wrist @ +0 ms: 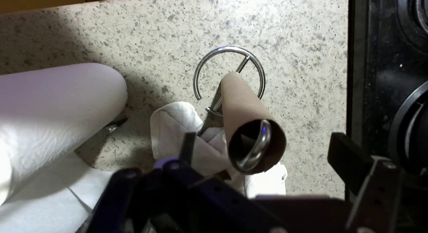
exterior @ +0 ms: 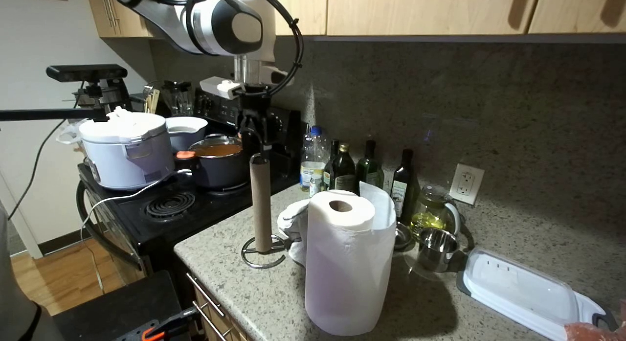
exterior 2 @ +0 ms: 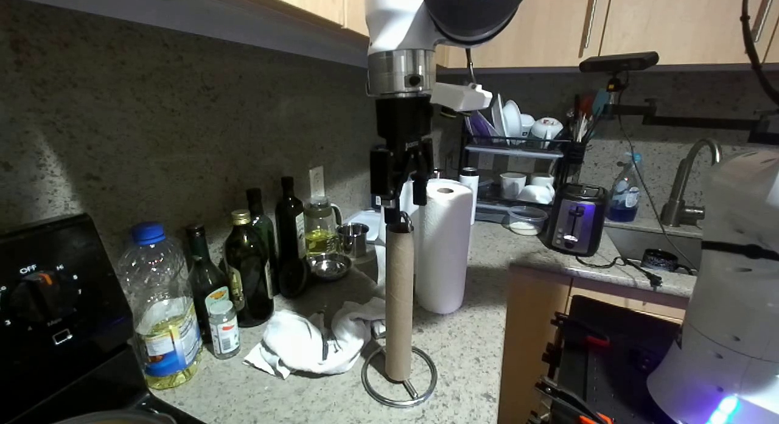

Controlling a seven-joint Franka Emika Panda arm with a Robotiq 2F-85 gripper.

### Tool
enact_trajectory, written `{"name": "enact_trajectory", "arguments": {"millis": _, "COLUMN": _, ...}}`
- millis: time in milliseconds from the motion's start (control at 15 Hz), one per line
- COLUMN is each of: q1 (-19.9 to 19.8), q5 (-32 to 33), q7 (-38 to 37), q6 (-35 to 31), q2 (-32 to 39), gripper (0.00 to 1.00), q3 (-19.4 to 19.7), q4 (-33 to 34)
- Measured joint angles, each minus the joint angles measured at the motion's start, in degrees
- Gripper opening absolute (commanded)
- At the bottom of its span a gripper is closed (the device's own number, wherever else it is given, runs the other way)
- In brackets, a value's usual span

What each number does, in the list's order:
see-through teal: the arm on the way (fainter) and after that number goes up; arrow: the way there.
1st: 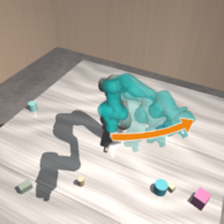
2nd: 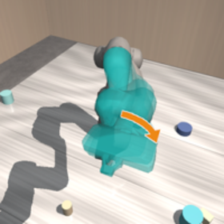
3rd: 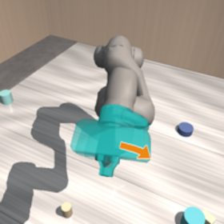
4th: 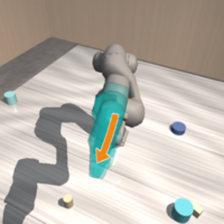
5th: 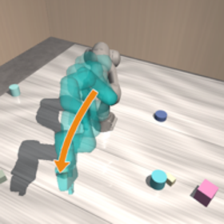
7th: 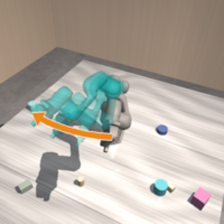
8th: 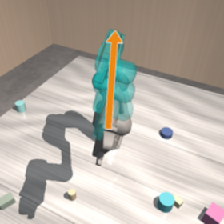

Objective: Remove the empty paper roll off of the holder then put the empty paper roll on the holder

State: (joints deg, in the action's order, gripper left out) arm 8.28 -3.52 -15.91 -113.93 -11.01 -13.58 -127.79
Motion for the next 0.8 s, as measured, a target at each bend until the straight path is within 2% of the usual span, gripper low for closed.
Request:
{"name": "enact_trajectory", "arguments": {"millis": 533, "q1": 0.2, "q5": 0.0, "q7": 3.4, "q6": -0.7, "q2": 3.3, "gripper": 1.00, "q3": 0.1, "q4": -0.1}}
{"name": "enact_trajectory", "arguments": {"millis": 667, "q1": 0.5, "q5": 0.0, "q7": 3.5, "q6": -0.9, "q2": 4.1, "gripper": 0.90, "q3": 0.1, "q4": -0.1}}
{"name": "enact_trajectory", "arguments": {"millis": 800, "q1": 0.6, "q5": 0.0, "q7": 3.6, "q6": -1.0, "q2": 4.7, "gripper": 0.71, "q3": 0.1, "q4": -0.1}}
